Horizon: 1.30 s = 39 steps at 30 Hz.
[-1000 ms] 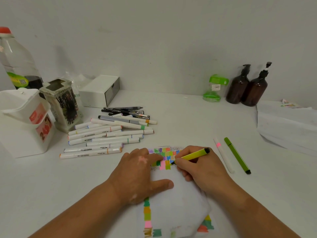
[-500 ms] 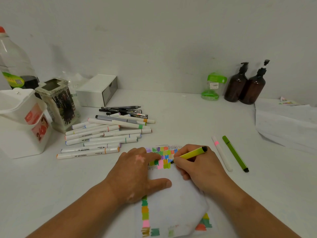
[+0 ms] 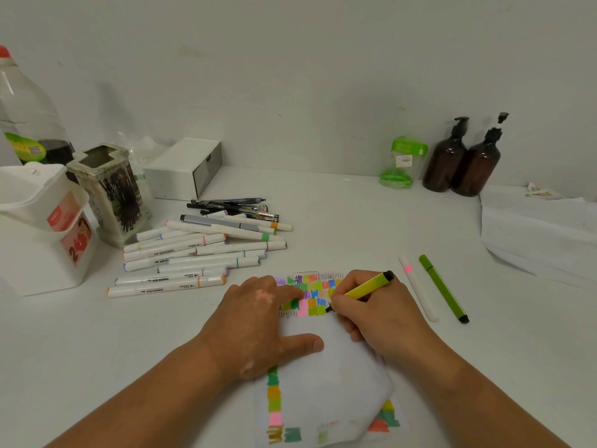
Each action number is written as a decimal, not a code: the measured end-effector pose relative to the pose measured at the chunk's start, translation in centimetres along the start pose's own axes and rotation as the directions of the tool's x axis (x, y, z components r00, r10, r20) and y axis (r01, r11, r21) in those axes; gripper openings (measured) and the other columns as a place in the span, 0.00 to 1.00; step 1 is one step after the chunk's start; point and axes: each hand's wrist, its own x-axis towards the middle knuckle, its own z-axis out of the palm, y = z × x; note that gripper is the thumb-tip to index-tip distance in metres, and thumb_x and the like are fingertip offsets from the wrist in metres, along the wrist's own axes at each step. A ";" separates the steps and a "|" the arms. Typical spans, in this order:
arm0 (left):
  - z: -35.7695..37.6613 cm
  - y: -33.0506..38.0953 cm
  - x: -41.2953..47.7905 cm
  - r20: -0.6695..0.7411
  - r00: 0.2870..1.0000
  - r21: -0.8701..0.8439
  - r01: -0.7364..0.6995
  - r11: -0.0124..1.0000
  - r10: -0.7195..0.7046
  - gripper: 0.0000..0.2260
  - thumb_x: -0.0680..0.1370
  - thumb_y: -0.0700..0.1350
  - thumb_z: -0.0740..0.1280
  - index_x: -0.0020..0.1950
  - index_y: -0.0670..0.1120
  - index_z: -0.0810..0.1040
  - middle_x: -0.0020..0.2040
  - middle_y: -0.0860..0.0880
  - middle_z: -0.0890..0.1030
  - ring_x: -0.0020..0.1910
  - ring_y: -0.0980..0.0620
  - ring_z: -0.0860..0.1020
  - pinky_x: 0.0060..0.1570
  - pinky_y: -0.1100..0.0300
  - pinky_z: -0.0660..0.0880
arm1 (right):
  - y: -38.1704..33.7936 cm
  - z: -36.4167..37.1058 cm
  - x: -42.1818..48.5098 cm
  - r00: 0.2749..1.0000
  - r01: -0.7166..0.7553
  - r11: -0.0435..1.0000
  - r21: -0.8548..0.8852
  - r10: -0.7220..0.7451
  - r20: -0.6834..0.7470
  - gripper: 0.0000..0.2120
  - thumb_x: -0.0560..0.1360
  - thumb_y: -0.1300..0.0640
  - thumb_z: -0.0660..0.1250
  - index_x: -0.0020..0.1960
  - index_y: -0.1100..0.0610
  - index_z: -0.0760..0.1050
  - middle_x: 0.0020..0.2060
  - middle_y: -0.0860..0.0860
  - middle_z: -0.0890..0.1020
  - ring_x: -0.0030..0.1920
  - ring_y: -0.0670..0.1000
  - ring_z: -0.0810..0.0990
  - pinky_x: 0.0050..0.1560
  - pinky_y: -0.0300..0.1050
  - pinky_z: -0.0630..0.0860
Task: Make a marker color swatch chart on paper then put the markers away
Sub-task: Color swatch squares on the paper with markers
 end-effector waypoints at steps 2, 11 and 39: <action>-0.1 0.1 -0.1 -0.006 1.000 0.001 -0.007 1.000 0.007 0.41 0.65 0.80 0.59 0.73 0.63 0.66 0.56 0.60 0.73 0.57 0.56 0.70 0.62 0.58 0.68 | -0.2 0.0 -0.1 1.000 -0.015 0.999 0.030 0.015 0.005 0.03 0.70 0.55 0.70 0.39 0.49 0.81 0.29 0.53 0.84 0.26 0.49 0.80 0.29 0.42 0.79; -1.3 -0.1 -0.1 -0.252 0.965 -0.582 -0.089 0.808 -0.076 0.12 0.82 0.42 0.60 0.56 0.61 0.71 0.37 0.52 0.72 0.37 0.61 0.72 0.37 0.66 0.72 | -0.8 -1.6 -0.2 0.994 0.044 0.849 0.526 0.015 -0.107 0.14 0.76 0.66 0.71 0.33 0.52 0.80 0.30 0.57 0.82 0.26 0.50 0.76 0.25 0.40 0.73; -1.6 0.2 -0.5 -0.125 0.992 -0.770 -0.103 0.630 0.008 0.10 0.73 0.57 0.66 0.52 0.65 0.81 0.39 0.51 0.84 0.37 0.53 0.82 0.40 0.64 0.79 | -1.5 -1.5 -1.0 0.982 0.124 0.763 0.635 -0.186 0.032 0.08 0.64 0.51 0.75 0.40 0.54 0.84 0.33 0.59 0.83 0.30 0.53 0.80 0.30 0.42 0.76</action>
